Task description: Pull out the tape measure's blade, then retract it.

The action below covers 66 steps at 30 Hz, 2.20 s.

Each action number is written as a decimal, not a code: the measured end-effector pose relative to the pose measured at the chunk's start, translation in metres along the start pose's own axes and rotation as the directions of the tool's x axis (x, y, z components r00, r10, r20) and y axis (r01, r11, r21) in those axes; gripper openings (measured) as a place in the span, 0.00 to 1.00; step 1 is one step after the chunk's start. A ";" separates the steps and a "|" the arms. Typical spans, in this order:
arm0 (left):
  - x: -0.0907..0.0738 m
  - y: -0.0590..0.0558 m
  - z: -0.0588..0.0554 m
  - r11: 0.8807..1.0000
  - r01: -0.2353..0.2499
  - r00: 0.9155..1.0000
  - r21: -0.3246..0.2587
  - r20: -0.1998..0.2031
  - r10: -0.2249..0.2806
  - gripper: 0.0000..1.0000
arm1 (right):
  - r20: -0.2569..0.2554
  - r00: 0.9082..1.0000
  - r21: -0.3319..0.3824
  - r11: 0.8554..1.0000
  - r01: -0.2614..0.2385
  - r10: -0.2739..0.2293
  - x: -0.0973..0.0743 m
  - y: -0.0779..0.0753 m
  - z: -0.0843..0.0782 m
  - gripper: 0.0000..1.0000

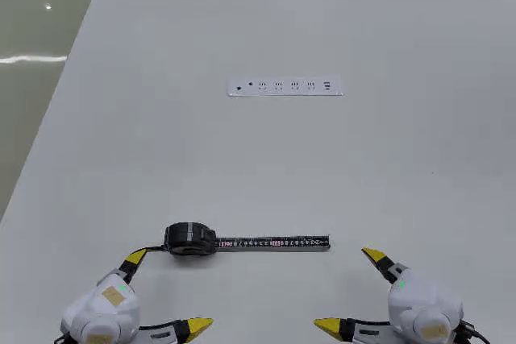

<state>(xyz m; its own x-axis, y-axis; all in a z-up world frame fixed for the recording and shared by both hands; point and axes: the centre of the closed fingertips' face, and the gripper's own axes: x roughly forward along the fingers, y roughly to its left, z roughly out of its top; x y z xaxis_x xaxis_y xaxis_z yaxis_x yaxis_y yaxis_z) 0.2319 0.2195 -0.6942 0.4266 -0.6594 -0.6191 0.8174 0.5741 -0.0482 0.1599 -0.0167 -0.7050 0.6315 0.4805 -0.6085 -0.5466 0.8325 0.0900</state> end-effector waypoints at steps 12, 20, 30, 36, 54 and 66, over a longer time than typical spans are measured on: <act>0.001 -0.009 0.007 0.996 -0.079 0.997 -0.043 0.006 0.080 1.00 | 0.018 0.999 0.061 0.997 0.042 -0.043 0.002 0.019 0.010 0.88; -0.003 -0.008 0.012 0.986 -0.136 0.991 -0.099 0.006 0.137 1.00 | 0.013 0.998 0.091 0.994 0.067 -0.069 0.003 0.030 0.016 0.90; -0.004 -0.017 0.019 0.969 -0.184 0.982 -0.165 -0.002 0.187 1.00 | -0.007 0.991 0.140 0.981 0.135 -0.135 0.005 0.041 0.029 0.92; -0.003 -0.021 0.021 0.965 -0.201 0.979 -0.169 -0.004 0.203 1.00 | 0.001 0.983 0.195 0.964 0.181 -0.185 0.004 0.041 0.038 0.93; 0.005 -0.021 0.028 0.940 -0.257 0.965 -0.224 -0.008 0.262 1.00 | -0.020 0.975 0.239 0.946 0.220 -0.222 0.013 0.038 0.043 0.98; 0.009 -0.018 0.025 0.934 -0.274 0.961 -0.230 -0.026 0.276 1.00 | -0.023 0.978 0.247 0.947 0.207 -0.208 0.017 0.036 0.043 0.98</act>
<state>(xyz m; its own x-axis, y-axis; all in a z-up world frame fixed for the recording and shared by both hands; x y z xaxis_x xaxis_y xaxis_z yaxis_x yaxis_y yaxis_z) 0.2301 0.1913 -0.6794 0.6252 -0.4627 -0.6285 0.5570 0.8286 -0.0560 0.1749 0.0339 -0.6781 0.7187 0.2903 -0.6319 -0.2506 0.9558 0.1541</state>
